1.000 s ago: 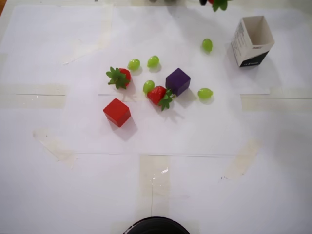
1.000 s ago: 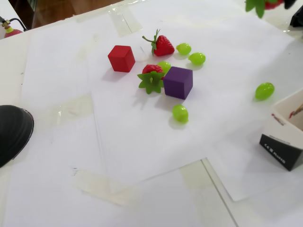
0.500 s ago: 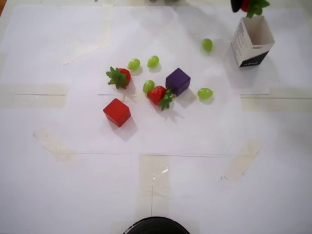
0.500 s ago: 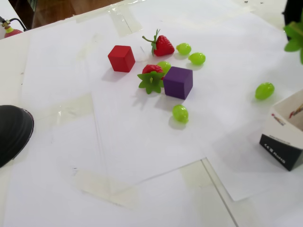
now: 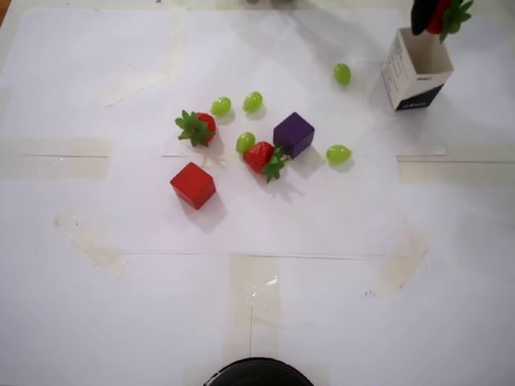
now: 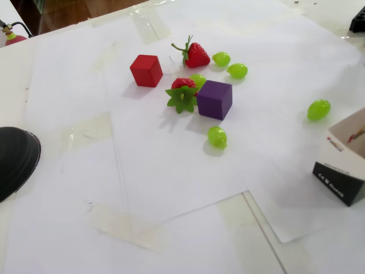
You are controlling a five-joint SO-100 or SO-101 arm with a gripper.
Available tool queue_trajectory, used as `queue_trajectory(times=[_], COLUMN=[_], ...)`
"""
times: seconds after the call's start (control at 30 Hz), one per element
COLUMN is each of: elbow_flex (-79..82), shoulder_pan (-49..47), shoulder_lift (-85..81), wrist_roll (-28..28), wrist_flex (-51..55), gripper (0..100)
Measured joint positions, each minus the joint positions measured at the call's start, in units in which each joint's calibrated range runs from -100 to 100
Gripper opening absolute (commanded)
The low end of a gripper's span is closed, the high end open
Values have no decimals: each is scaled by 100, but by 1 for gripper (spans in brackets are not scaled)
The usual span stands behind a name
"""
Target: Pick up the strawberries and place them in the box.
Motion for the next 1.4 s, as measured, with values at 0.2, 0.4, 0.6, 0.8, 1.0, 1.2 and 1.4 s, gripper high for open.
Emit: queue_trajectory(times=[0.2,0.4,0.6,0.8,1.0,1.2,1.4], elbow_flex=[0,0,0,0,-163,-606,-1421], shoulder_pan=[-15,-15,-15,0,0,165,629], shoulder_lift=[254,264,264,264,264,264,36], wrist_roll=[-15,-88,-220,-249,-239,-239,-239], wrist_flex=[-372,-482,-340,-213,16,182,601], gripper=[15,24,27,37,39,37,34])
